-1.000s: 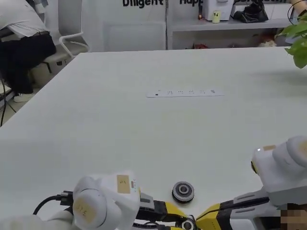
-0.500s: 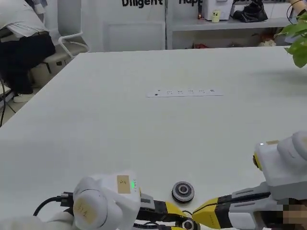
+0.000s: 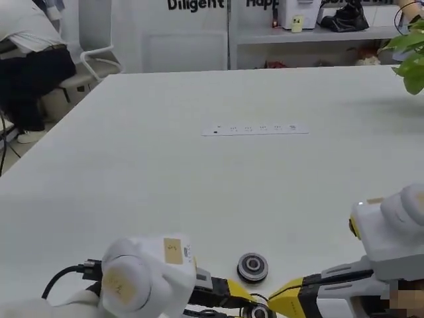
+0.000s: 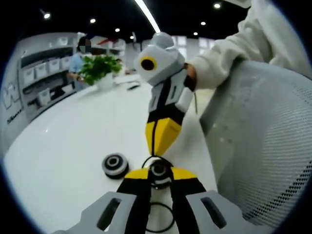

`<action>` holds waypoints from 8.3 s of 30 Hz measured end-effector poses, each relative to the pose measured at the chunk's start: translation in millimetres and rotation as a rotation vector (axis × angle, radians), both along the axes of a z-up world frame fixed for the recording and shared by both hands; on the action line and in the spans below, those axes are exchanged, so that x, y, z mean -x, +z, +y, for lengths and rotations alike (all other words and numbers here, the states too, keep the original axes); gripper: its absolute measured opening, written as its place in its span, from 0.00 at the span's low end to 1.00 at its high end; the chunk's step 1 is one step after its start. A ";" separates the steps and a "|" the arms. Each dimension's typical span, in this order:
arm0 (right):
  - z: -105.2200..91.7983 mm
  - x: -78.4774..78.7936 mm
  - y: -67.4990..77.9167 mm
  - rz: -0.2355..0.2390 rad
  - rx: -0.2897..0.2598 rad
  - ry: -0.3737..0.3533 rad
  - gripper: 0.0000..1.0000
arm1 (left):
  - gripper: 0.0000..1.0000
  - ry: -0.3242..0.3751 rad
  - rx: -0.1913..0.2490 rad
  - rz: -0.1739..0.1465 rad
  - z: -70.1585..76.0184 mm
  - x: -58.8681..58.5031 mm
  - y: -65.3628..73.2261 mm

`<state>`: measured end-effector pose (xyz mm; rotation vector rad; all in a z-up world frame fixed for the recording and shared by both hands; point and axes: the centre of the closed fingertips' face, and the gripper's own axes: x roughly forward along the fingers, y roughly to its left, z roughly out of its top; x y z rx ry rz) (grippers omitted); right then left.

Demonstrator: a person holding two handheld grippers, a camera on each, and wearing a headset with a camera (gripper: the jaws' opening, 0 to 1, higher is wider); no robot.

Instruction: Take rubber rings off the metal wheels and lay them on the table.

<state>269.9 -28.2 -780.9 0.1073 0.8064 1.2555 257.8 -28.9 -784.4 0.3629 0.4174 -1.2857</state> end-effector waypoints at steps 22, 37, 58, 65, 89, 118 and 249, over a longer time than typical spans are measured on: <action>6.0 2.5 18.2 0.027 -0.062 -0.010 0.00 | 0.58 -0.062 0.094 0.002 6.2 21.5 58.3; 15.7 10.1 30.3 0.018 -0.087 0.024 0.00 | 0.76 0.001 0.071 0.009 58.8 24.5 81.6; 29.7 20.8 40.5 0.009 -0.097 0.058 0.00 | 0.93 0.199 0.092 0.016 121.0 38.2 87.4; 33.6 25.0 38.6 0.009 -0.088 0.075 0.00 | 0.96 0.272 0.116 0.031 132.6 44.1 82.5; 44.4 32.4 22.2 -0.026 -0.020 0.127 0.00 | 0.96 0.349 0.128 0.047 145.8 52.1 67.9; 50.8 25.1 -7.2 -0.155 0.115 0.148 0.00 | 0.95 0.371 0.131 0.050 148.9 54.7 66.5; -5.9 -57.5 -10.4 -0.331 0.137 0.081 0.19 | 0.47 0.063 0.096 -0.080 11.0 -83.4 60.3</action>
